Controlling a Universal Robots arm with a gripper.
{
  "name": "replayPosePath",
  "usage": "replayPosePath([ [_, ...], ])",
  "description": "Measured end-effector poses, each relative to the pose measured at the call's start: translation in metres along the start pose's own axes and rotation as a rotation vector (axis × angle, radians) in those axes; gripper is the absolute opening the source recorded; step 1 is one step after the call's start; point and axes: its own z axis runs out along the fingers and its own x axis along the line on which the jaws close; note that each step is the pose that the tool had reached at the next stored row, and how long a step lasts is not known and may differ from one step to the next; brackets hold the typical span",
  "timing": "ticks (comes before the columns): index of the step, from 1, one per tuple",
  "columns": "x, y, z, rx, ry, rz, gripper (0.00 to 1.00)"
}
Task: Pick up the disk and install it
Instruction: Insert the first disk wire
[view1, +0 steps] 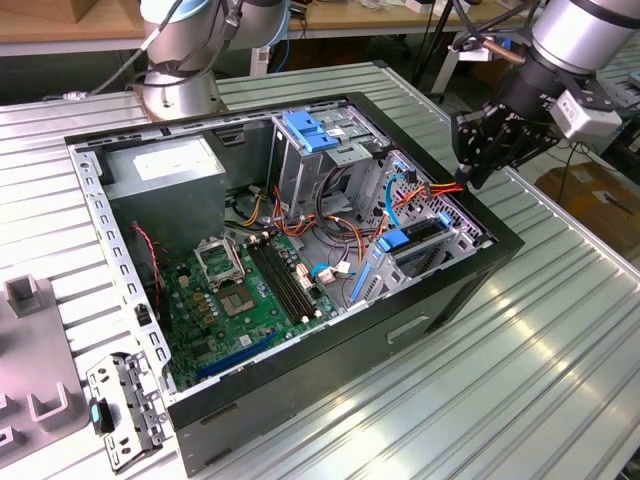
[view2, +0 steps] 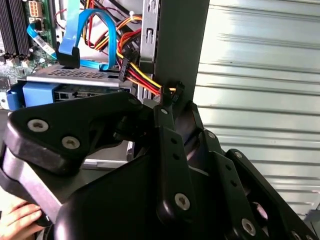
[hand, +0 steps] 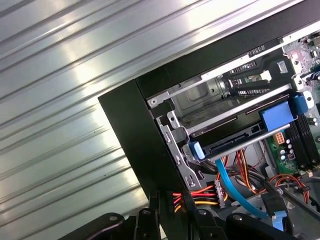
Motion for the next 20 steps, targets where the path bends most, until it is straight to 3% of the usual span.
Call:
replayPosePath([
  [3,0.0000,0.0002,0.0030,0.0025,0.0054,-0.001,0.31],
  [5,0.0000,0.0003,0.0032,0.0027,0.0059,-0.001,0.31],
  [6,0.0000,0.0003,0.0035,0.0027,0.0059,-0.001,0.23],
  [7,0.0000,0.0004,0.0036,0.0031,0.0068,-0.001,0.23],
  [8,0.0000,0.0004,0.0036,0.0036,0.0075,-0.001,0.16],
  [11,0.0000,-0.0003,-0.0031,0.0039,0.0076,-0.001,0.16],
  [20,-0.0021,0.0007,-0.0034,0.0036,0.0086,0.009,0.16],
])
